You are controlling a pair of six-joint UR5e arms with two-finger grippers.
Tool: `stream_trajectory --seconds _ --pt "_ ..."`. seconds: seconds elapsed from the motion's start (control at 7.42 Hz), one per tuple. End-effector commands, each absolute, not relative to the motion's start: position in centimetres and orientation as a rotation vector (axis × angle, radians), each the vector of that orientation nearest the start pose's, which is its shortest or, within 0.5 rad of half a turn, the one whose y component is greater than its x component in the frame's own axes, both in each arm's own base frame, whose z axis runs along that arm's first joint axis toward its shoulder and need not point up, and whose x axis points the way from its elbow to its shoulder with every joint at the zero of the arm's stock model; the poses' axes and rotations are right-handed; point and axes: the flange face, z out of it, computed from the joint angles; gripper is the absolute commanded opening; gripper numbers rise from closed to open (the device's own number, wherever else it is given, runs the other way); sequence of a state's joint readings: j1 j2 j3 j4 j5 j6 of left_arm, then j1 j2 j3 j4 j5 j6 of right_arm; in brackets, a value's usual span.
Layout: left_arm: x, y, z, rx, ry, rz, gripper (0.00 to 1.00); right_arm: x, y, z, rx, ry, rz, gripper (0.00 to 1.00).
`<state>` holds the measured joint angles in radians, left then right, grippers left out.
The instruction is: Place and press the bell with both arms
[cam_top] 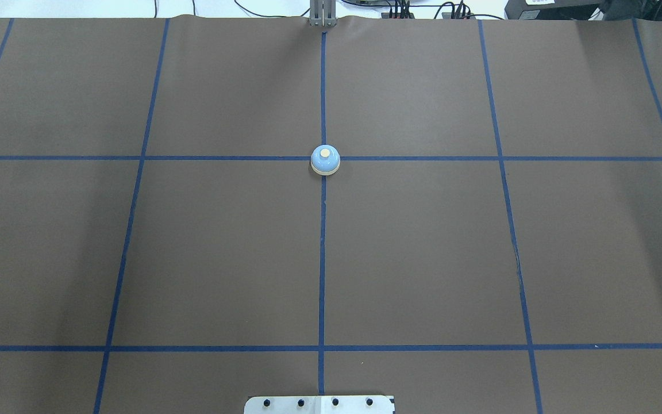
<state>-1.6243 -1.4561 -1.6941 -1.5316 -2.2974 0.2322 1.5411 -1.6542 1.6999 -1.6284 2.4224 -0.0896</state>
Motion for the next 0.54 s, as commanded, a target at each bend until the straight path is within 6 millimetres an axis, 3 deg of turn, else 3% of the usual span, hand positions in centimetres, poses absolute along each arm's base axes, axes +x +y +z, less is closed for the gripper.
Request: stream_trajectory --seconds 0.0,0.4 --pt "-9.11 -41.83 67.49 0.029 0.763 0.081 1.0 4.43 -45.68 62.86 0.017 -0.864 -0.094 1.0" --pt "-9.01 -42.08 66.78 0.036 0.76 0.065 1.0 4.45 -44.97 63.48 0.004 -0.864 -0.088 1.0"
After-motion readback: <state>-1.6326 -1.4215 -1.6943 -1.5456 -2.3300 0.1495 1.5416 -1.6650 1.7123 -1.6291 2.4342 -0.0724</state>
